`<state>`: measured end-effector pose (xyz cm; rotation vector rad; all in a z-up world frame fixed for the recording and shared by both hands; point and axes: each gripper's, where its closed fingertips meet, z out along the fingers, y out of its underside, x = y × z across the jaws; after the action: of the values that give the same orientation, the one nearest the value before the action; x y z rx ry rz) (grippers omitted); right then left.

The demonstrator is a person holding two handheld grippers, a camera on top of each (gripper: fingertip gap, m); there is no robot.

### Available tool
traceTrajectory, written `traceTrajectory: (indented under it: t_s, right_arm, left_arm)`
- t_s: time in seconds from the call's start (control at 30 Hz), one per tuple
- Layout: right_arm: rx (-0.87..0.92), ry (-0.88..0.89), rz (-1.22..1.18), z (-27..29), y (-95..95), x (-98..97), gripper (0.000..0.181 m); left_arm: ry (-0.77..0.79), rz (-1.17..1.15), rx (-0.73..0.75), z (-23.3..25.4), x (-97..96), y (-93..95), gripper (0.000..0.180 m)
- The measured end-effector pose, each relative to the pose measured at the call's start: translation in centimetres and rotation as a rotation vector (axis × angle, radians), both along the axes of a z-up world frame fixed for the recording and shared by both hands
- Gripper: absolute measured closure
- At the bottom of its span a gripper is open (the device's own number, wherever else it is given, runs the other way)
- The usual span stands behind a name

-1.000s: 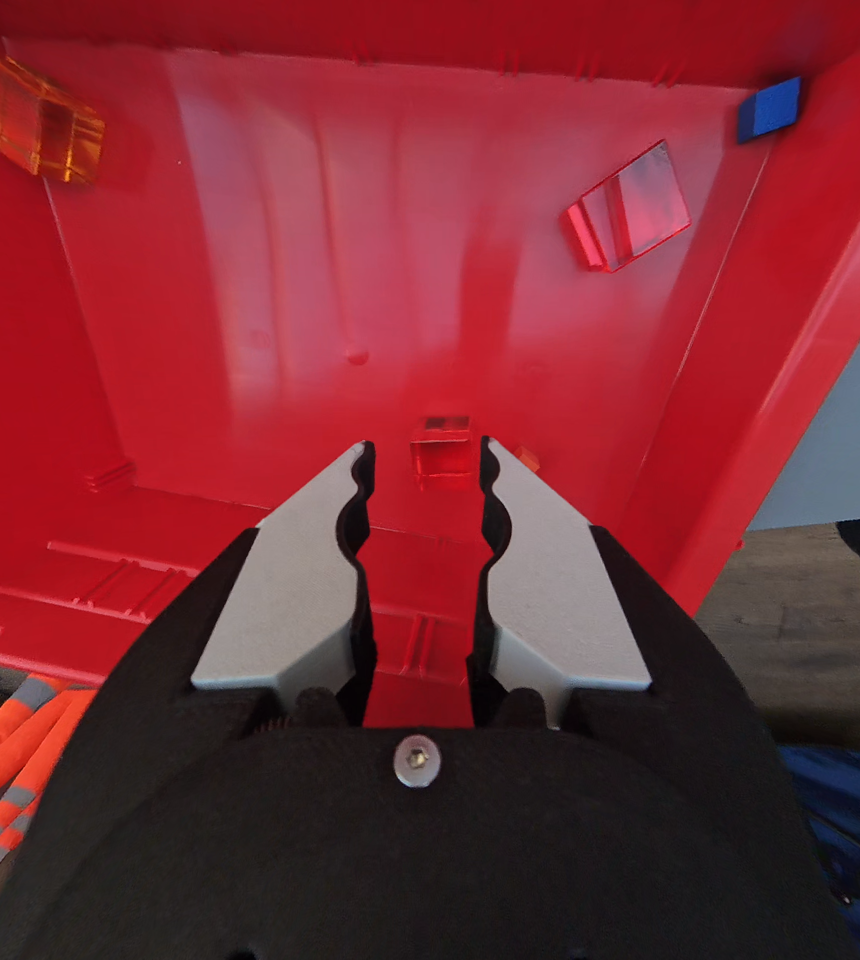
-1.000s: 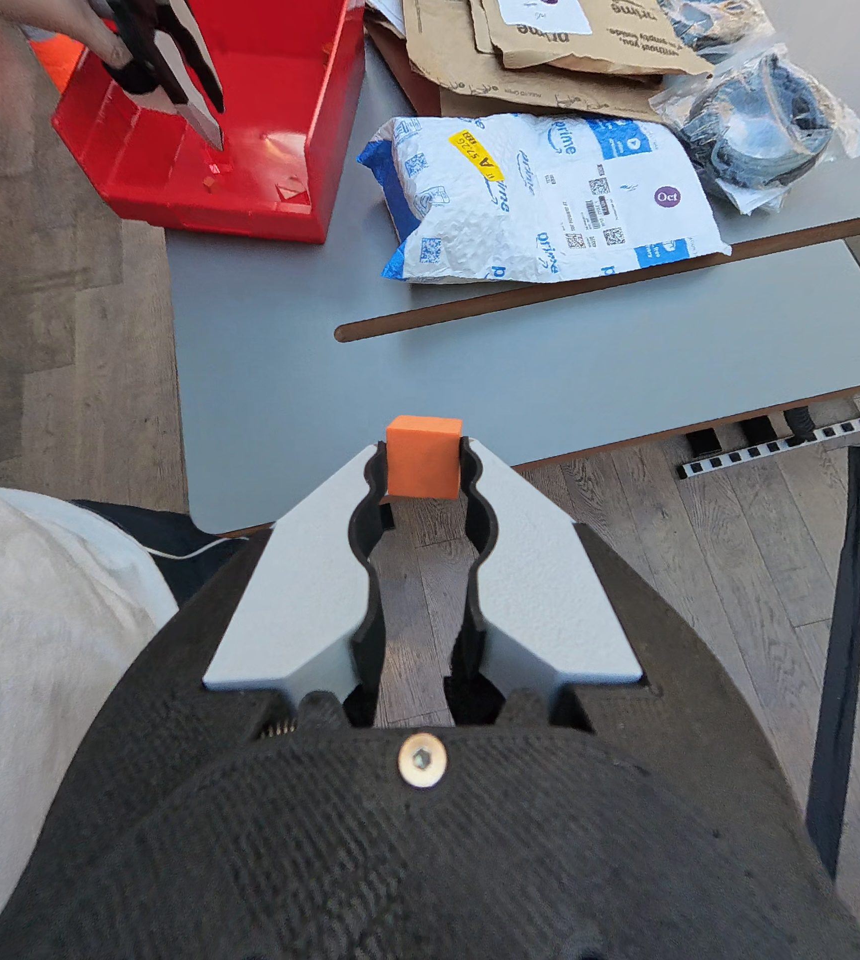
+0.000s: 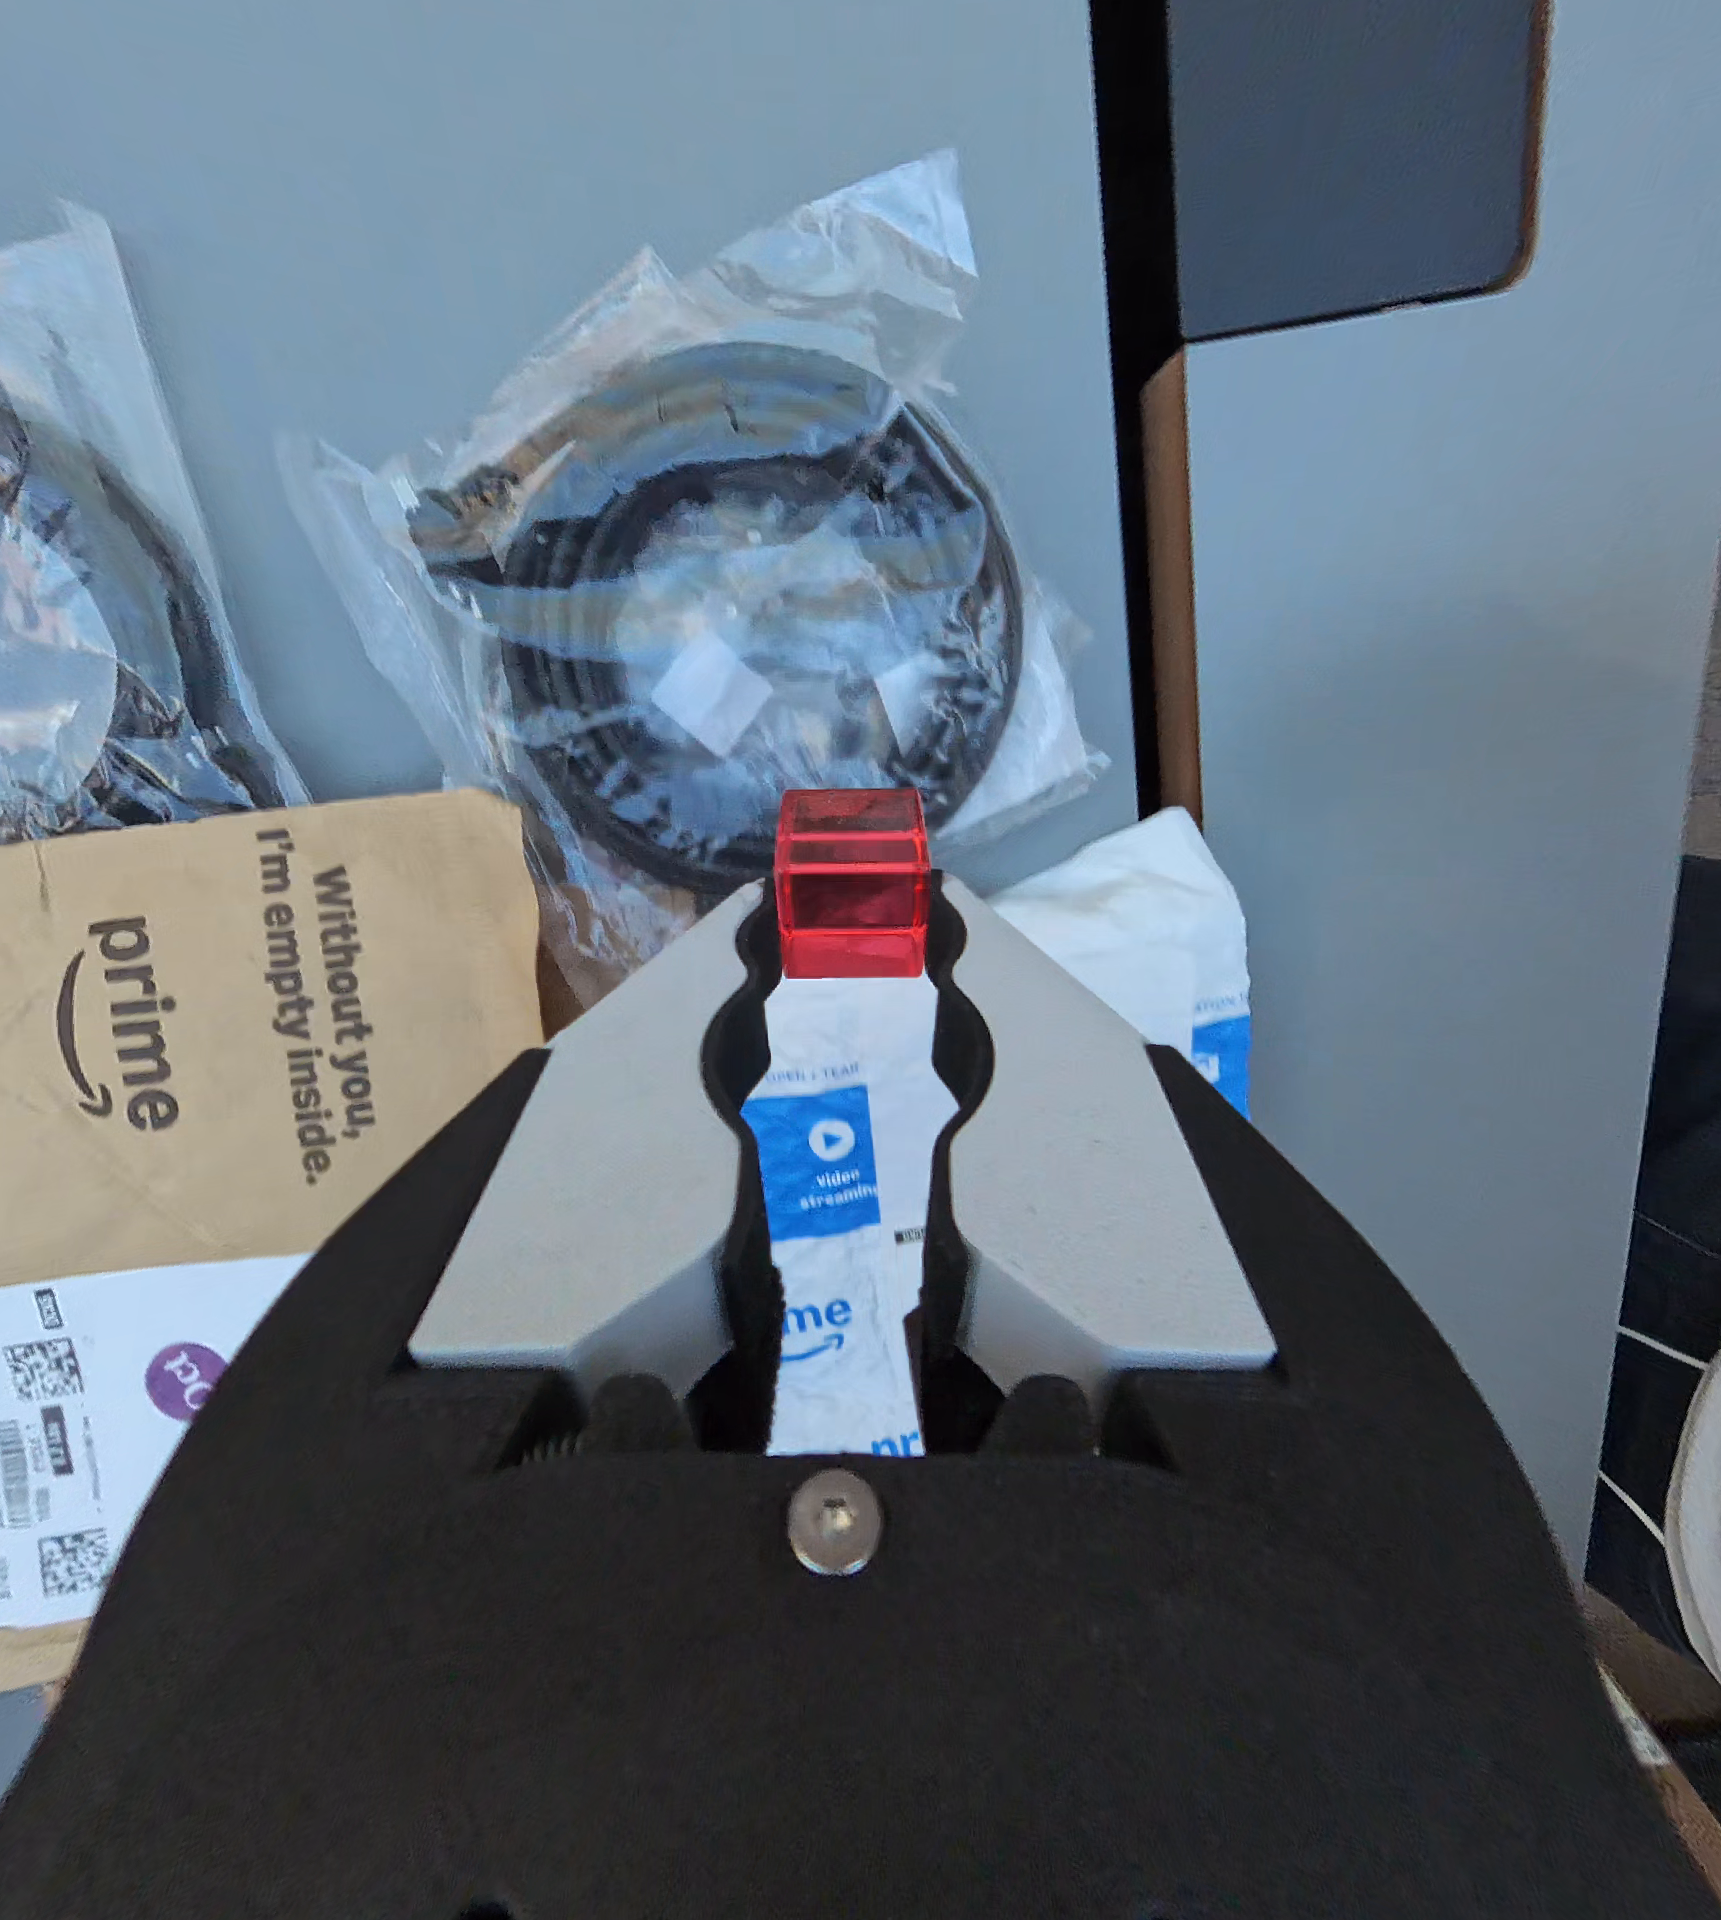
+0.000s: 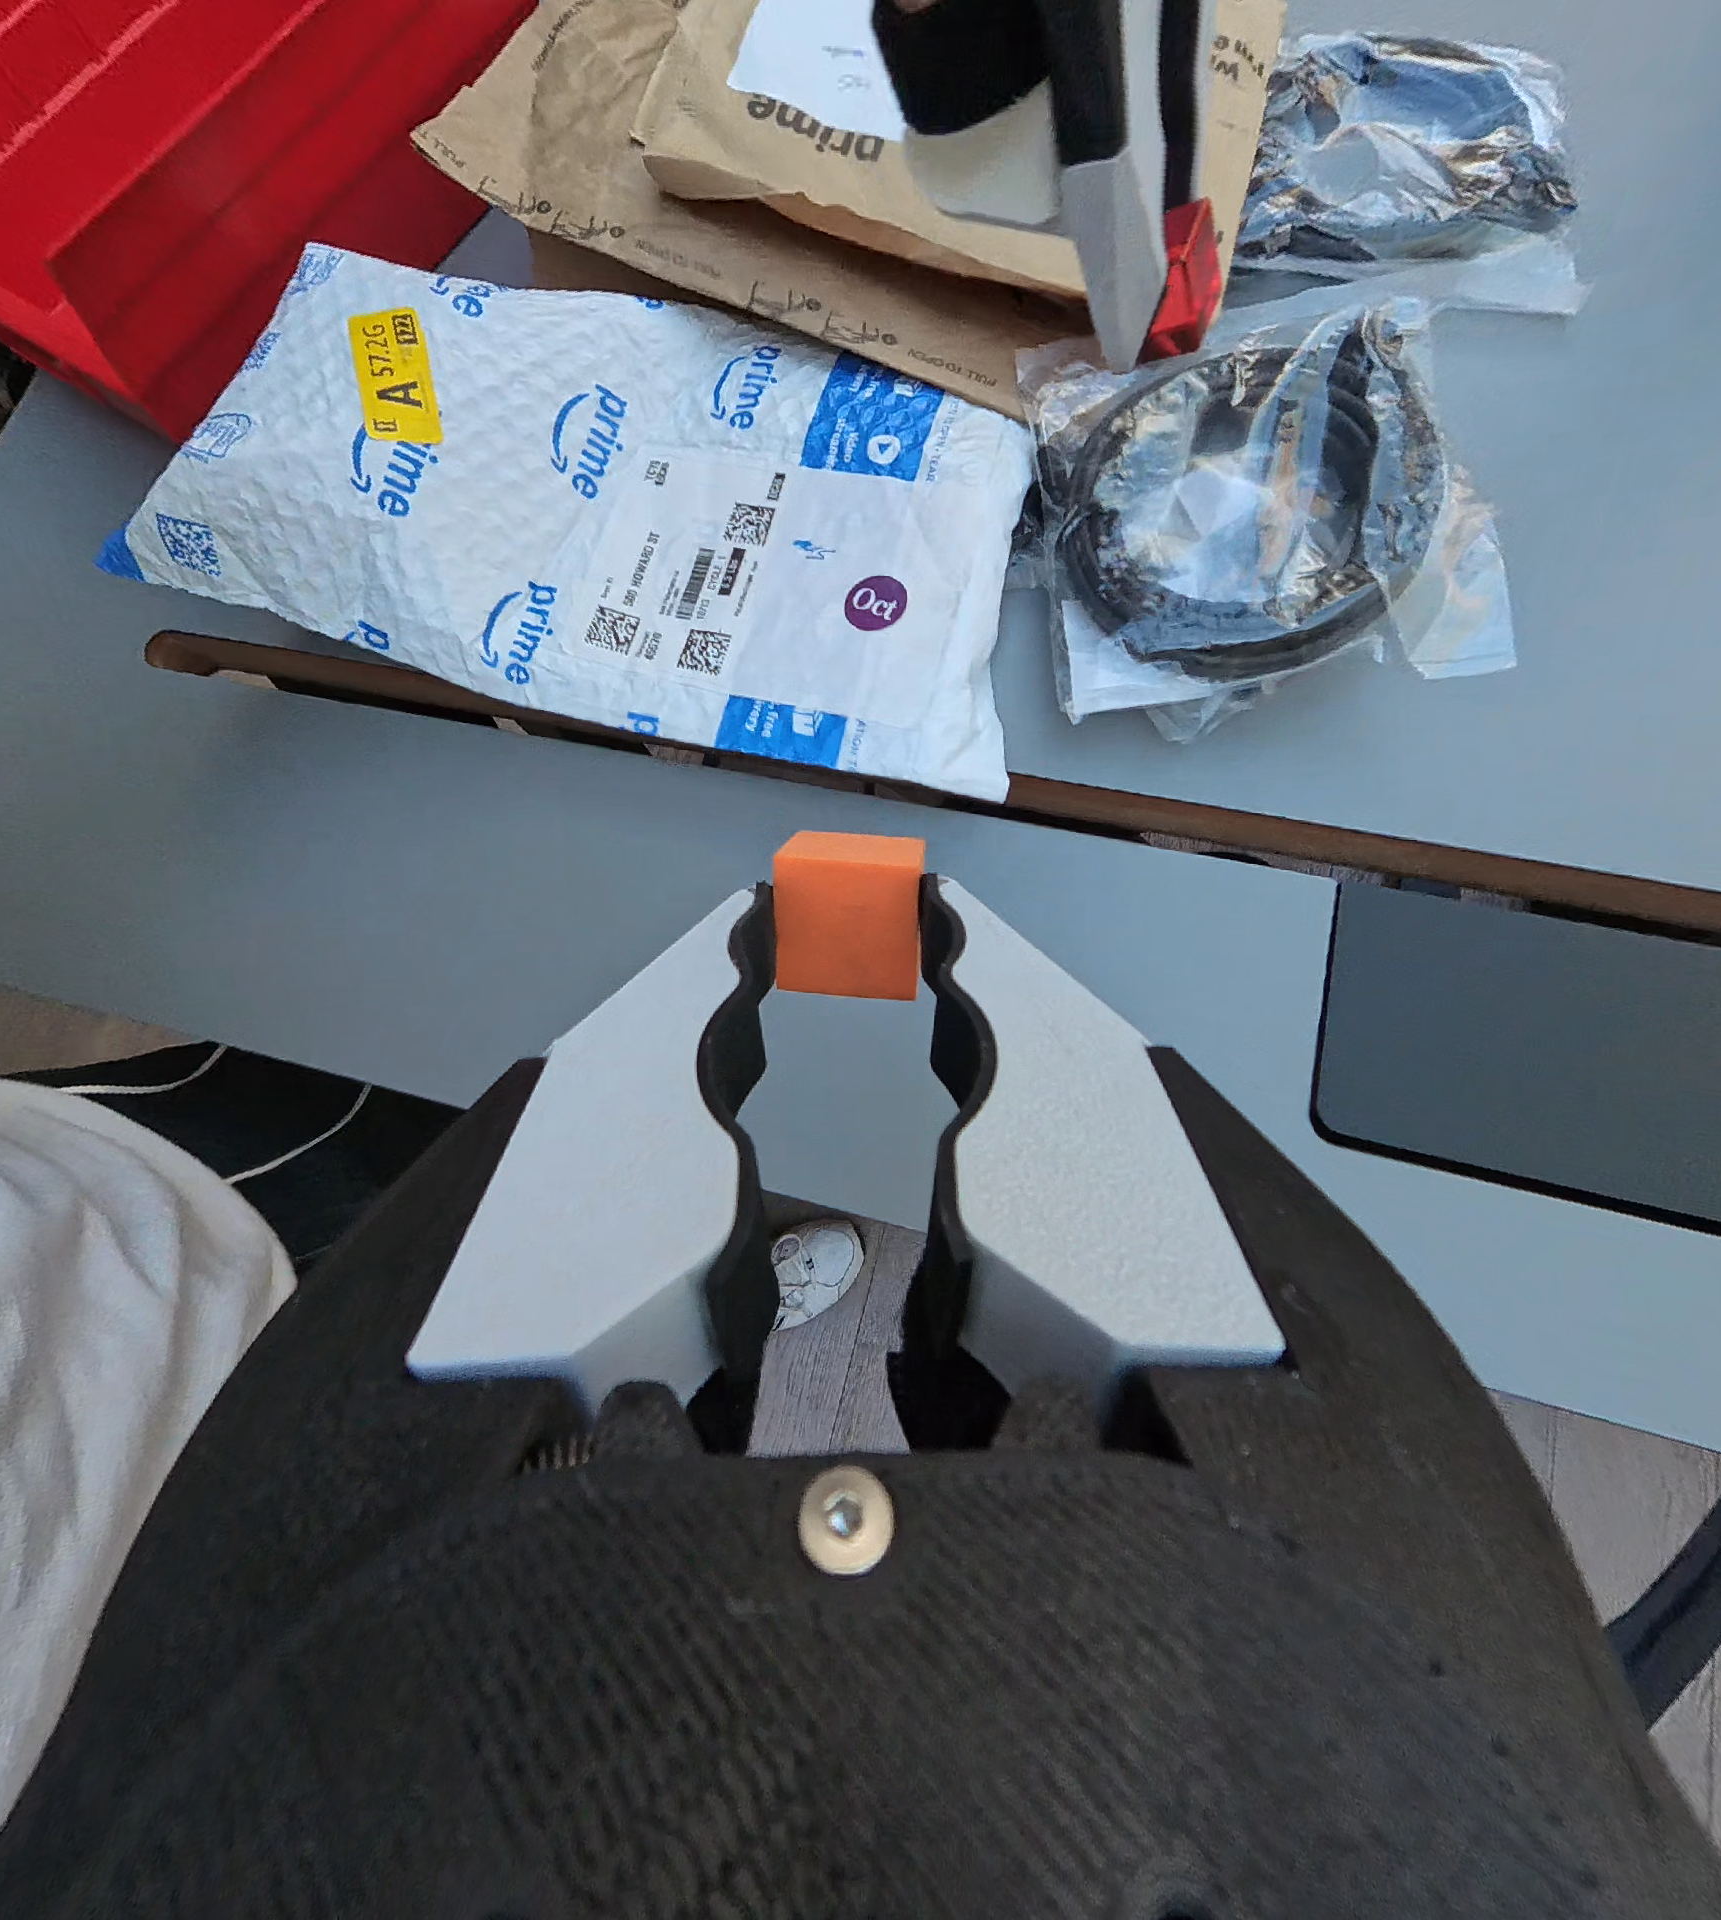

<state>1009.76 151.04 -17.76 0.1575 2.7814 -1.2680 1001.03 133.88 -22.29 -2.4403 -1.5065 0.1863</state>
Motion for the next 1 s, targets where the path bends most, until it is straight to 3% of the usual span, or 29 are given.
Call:
traceTrajectory:
  t_s: [0.2, 0.47, 0.6, 0.83, 1.0]
  right_arm:
    - [0.026, -0.083, -0.016, -3.1, 4.0, -3.4, 0.155]
    - [-0.005, -0.136, -0.022, -3.4, 4.9, -6.7, 0.155]
    - [-0.054, -0.118, 0.007, -2.6, 2.1, -7.8, 0.155]
    - [-0.193, 0.114, 0.093, -0.4, -9.9, -11.6, 0.155]
    - [0.045, 0.074, 0.229, -4.6, -14.6, -12.3, 0.155]
  left_arm:
    - [-0.139, -0.026, -0.119, -3.4, -3.6, -0.3, 0.155]
    - [-0.27, -0.068, -0.133, -5.2, -3.8, 0.2, 0.153]
    - [-0.113, -0.001, -0.078, -1.2, -4.0, 0.0, 0.141]
    - [0.285, 0.377, 0.057, 7.8, 5.7, -2.7, 0.143]
    - [0.331, 0.594, 0.095, 7.1, 16.9, -3.2, 0.146]
